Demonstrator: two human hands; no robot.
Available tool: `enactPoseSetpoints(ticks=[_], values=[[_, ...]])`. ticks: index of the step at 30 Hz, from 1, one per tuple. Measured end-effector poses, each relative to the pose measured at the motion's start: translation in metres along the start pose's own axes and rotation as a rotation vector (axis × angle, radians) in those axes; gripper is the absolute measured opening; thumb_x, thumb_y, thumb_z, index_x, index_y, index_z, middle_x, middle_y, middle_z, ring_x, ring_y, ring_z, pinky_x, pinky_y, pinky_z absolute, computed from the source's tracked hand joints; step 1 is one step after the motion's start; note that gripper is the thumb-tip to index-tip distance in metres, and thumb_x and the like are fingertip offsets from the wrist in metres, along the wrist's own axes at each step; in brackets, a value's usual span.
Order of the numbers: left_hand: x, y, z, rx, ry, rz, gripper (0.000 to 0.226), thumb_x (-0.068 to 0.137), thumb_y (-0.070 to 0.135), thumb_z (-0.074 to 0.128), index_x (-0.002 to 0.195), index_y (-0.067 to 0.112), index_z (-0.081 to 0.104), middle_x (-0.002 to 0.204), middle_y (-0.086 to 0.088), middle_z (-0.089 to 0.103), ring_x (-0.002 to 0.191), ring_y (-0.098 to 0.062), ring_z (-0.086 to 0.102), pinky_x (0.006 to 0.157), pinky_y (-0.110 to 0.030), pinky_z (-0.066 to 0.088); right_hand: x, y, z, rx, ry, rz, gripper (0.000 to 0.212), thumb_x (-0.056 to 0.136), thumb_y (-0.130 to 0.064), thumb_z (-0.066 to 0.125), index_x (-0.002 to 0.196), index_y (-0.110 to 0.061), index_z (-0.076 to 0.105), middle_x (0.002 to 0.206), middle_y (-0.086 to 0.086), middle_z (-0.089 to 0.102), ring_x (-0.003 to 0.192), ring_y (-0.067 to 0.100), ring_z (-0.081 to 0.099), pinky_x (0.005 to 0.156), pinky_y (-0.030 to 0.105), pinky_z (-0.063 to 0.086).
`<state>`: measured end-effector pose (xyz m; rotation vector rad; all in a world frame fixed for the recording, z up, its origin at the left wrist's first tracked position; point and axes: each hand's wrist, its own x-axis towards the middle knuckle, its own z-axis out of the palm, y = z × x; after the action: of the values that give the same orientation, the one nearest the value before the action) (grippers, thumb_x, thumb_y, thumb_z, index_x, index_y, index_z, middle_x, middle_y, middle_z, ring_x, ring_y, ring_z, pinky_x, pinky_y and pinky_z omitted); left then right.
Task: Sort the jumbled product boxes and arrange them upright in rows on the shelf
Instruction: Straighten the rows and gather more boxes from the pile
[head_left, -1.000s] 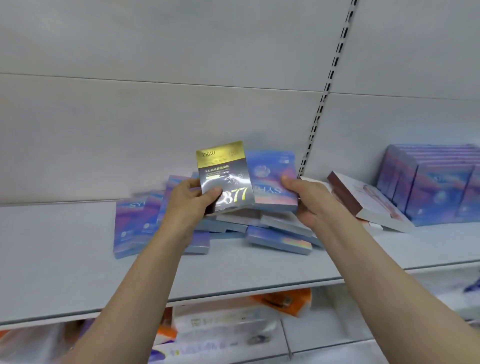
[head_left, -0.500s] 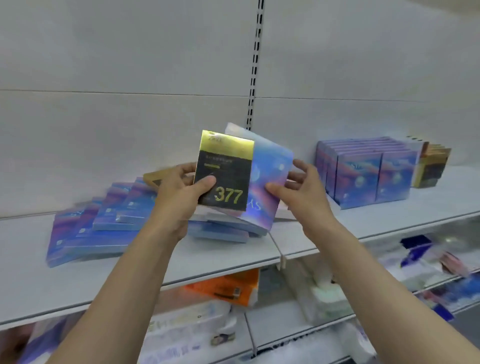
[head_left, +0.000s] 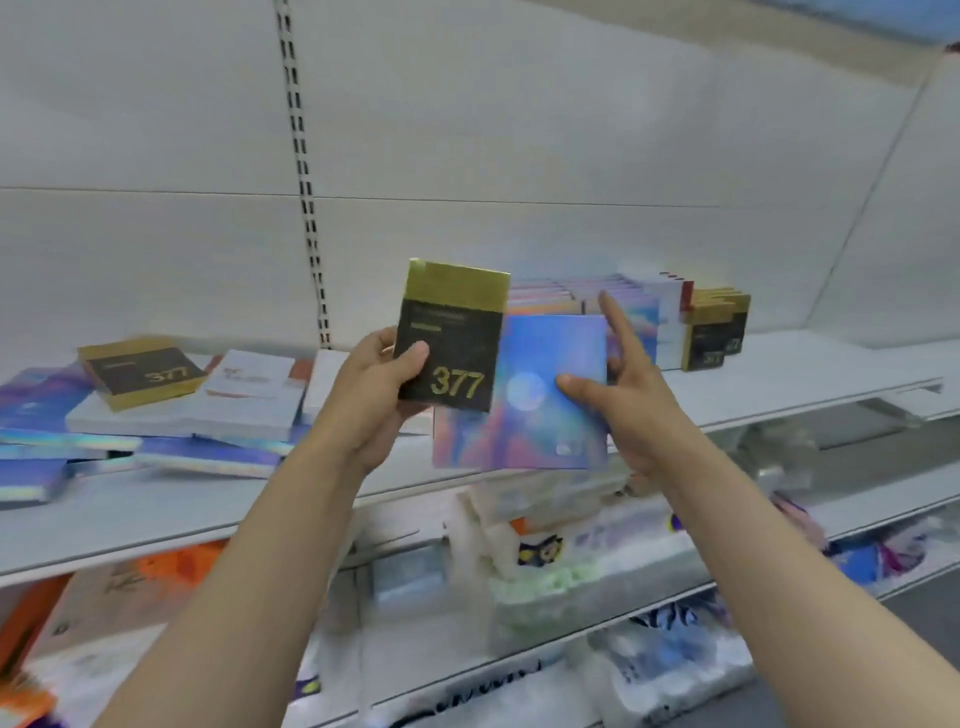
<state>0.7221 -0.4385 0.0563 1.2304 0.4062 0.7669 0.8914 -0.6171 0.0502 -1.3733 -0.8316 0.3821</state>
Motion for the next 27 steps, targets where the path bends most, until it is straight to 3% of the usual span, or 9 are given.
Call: enactPoseSetpoints(ticks=[3, 5, 7, 10, 13, 15, 18, 21, 27], values=[[-0.004, -0.026, 0.035, -0.077, 0.08, -0.04, 0.031, 0.098, 0.007, 0.051, 0.128, 0.003, 0.049, 0.101, -0.009, 0.069, 0.076, -0.019, 0.069, 0.068, -0.041, 0.059, -0.002, 0.01, -0.035, 0.384, 0.119, 0.02, 0.069, 0.086, 0.011, 0.062, 0.135, -0.033, 0.042, 0.125, 0.003, 0.064, 0.101, 0.024, 0.069, 0.068, 0.04, 0.06], [-0.004, -0.039, 0.056, -0.105, 0.095, -0.075, 0.032, 0.098, 0.008, 0.052, 0.129, 0.004, 0.05, 0.101, -0.008, 0.07, 0.079, -0.021, 0.068, 0.079, -0.047, 0.058, -0.004, 0.016, -0.049, 0.463, 0.174, 0.021, 0.06, 0.086, 0.012, 0.061, 0.13, -0.025, 0.042, 0.126, 0.006, 0.062, 0.102, 0.025, 0.067, 0.067, 0.039, 0.059], [-0.001, -0.044, 0.071, -0.115, 0.11, -0.067, 0.032, 0.097, 0.008, 0.053, 0.128, 0.004, 0.051, 0.098, -0.009, 0.071, 0.08, -0.024, 0.068, 0.085, -0.051, 0.055, -0.008, 0.025, -0.06, 0.437, 0.209, 0.101, 0.056, 0.085, 0.004, 0.068, 0.13, -0.018, 0.043, 0.126, 0.01, 0.062, 0.1, 0.026, 0.069, 0.067, 0.038, 0.059], [0.007, -0.044, 0.079, -0.006, 0.16, -0.027, 0.032, 0.096, 0.01, 0.055, 0.128, 0.004, 0.051, 0.094, -0.006, 0.07, 0.074, -0.02, 0.067, 0.081, -0.049, 0.054, -0.009, 0.034, -0.075, 0.108, 0.229, 0.255, 0.042, 0.08, -0.022, 0.081, 0.113, -0.012, 0.056, 0.114, 0.013, 0.063, 0.089, 0.026, 0.066, 0.059, 0.032, 0.05], [0.012, -0.049, 0.079, 0.112, 0.146, -0.051, 0.03, 0.096, 0.011, 0.056, 0.125, 0.007, 0.05, 0.096, -0.007, 0.07, 0.072, -0.018, 0.068, 0.068, -0.039, 0.054, 0.0, 0.043, -0.084, -0.048, 0.152, 0.308, 0.041, 0.076, -0.034, 0.083, 0.108, -0.025, 0.059, 0.107, 0.004, 0.066, 0.093, 0.023, 0.067, 0.072, 0.04, 0.056], [0.016, -0.054, 0.082, 0.167, 0.078, -0.084, 0.024, 0.096, 0.01, 0.055, 0.12, 0.01, 0.052, 0.098, -0.008, 0.071, 0.071, -0.017, 0.069, 0.064, -0.034, 0.052, 0.008, 0.048, -0.083, -0.028, 0.088, 0.299, 0.048, 0.078, -0.034, 0.082, 0.12, -0.031, 0.057, 0.11, 0.006, 0.069, 0.097, 0.024, 0.071, 0.082, 0.047, 0.059], [0.03, -0.064, 0.091, 0.194, -0.005, -0.116, 0.021, 0.096, 0.009, 0.054, 0.117, 0.011, 0.054, 0.1, -0.008, 0.071, 0.076, -0.018, 0.069, 0.069, -0.037, 0.054, 0.026, 0.056, -0.081, 0.048, 0.093, 0.252, 0.038, 0.084, -0.024, 0.077, 0.118, -0.021, 0.06, 0.111, 0.013, 0.071, 0.092, 0.03, 0.073, 0.079, 0.052, 0.06], [0.056, -0.067, 0.092, 0.139, 0.085, -0.074, 0.023, 0.096, 0.007, 0.054, 0.119, 0.007, 0.055, 0.101, -0.008, 0.068, 0.08, -0.02, 0.065, 0.079, -0.04, 0.05, 0.051, 0.066, -0.088, 0.133, 0.168, 0.221, 0.03, 0.087, -0.017, 0.074, 0.114, -0.016, 0.061, 0.111, 0.014, 0.07, 0.095, 0.033, 0.072, 0.085, 0.055, 0.057], [0.108, -0.063, 0.068, 0.035, 0.279, -0.009, 0.029, 0.094, 0.005, 0.058, 0.123, 0.006, 0.055, 0.098, -0.007, 0.071, 0.072, -0.016, 0.071, 0.072, -0.036, 0.056, 0.122, 0.079, -0.094, 0.125, 0.236, 0.169, 0.036, 0.089, -0.013, 0.072, 0.122, -0.009, 0.057, 0.114, 0.016, 0.068, 0.104, 0.036, 0.067, 0.096, 0.059, 0.051]])
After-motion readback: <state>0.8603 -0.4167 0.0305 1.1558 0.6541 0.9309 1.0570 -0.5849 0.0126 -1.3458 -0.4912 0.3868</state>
